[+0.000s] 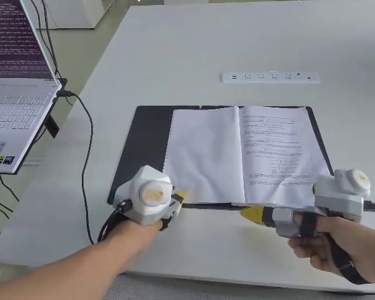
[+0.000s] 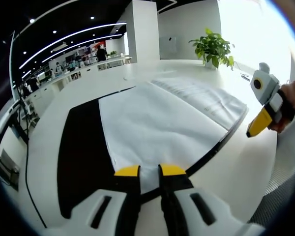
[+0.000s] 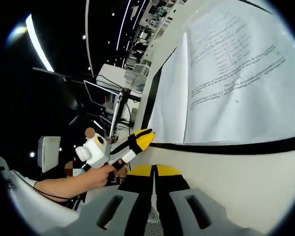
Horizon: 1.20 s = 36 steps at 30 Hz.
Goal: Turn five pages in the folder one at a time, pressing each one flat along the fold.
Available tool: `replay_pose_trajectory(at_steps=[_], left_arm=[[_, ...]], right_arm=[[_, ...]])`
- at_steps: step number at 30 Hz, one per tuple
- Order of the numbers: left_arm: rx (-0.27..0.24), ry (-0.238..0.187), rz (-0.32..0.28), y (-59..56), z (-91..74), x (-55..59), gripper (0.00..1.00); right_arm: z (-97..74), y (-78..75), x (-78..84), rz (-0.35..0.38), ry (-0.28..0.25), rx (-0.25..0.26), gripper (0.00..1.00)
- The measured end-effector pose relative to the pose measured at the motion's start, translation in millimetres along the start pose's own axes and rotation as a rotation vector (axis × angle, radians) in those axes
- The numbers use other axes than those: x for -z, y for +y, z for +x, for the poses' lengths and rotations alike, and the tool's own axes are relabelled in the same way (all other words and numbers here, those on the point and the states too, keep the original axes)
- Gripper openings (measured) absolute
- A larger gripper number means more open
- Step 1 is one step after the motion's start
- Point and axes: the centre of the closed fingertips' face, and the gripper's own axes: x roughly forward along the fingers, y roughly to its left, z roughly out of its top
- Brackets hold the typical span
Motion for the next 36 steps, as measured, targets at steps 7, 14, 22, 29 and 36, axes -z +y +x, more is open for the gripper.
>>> replay_pose_trajectory(at_steps=[7,14,22,29,36], left_arm=[[-0.001,-0.004,-0.052,1.3,-24.8,-13.1,0.20],[0.006,-0.025,-0.074,-2.5,-54.6,-26.3,0.27],[0.016,-0.072,-0.092,-9.1,-84.5,-42.4,0.37],[0.013,-0.127,-0.079,-14.4,-104.6,-60.1,0.50],[0.018,-0.151,-0.063,-17.9,-116.8,-67.4,0.65]], right_arm=[[-31.5,4.7,-7.3,-0.142,-0.065,0.095,0.00],[-66.1,24.8,-13.0,-0.257,-0.138,0.176,0.11],[-89.4,38.2,-11.5,-0.407,-0.167,0.270,0.30],[-109.5,39.2,-23.7,-0.523,-0.259,0.379,0.45],[-134.2,30.9,-40.2,-0.576,-0.350,0.496,0.64]])
